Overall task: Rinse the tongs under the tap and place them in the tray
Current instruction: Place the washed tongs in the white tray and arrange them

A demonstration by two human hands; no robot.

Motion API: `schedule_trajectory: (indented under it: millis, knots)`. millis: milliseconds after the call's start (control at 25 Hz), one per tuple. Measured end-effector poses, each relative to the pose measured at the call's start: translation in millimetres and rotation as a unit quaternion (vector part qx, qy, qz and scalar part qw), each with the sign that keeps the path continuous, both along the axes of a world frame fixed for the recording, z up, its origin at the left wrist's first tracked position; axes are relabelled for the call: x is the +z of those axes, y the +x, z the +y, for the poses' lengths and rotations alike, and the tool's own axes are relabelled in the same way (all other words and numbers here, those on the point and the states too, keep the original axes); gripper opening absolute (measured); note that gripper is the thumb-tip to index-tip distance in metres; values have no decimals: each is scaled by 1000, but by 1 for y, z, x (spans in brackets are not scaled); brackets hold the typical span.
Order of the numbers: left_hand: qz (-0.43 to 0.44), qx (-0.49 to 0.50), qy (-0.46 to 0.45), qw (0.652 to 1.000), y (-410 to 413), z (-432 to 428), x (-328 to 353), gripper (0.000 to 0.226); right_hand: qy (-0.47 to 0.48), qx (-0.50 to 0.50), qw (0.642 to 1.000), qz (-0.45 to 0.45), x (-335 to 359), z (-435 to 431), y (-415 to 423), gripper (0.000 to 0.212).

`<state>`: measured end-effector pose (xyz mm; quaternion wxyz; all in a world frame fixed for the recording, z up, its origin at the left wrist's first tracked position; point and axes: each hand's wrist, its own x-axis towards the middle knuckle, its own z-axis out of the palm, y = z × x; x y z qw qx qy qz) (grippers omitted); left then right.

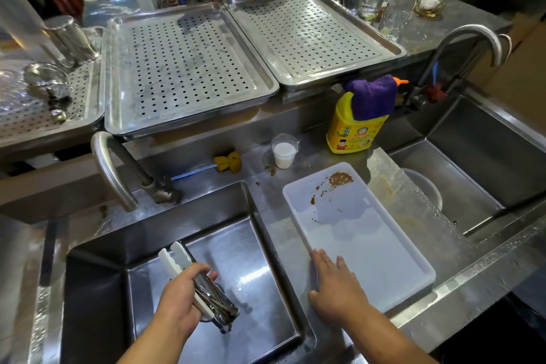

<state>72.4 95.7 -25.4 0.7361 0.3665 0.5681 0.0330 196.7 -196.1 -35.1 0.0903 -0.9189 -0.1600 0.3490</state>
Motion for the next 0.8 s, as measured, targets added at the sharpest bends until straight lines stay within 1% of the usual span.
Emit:
schedule_trajectory:
  millis: [240, 480, 800]
  knots:
    - [-1, 22, -17, 1000, -9, 4, 9, 7, 6, 12, 1000, 6, 0, 11, -11, 93]
    - [9, 31, 4, 999, -11, 7, 14, 7, 8, 33, 999, 16, 9, 19, -18, 94]
    - [7, 37, -5, 999, -13, 5, 17, 8, -2, 52, 998, 27, 18, 30, -27, 96]
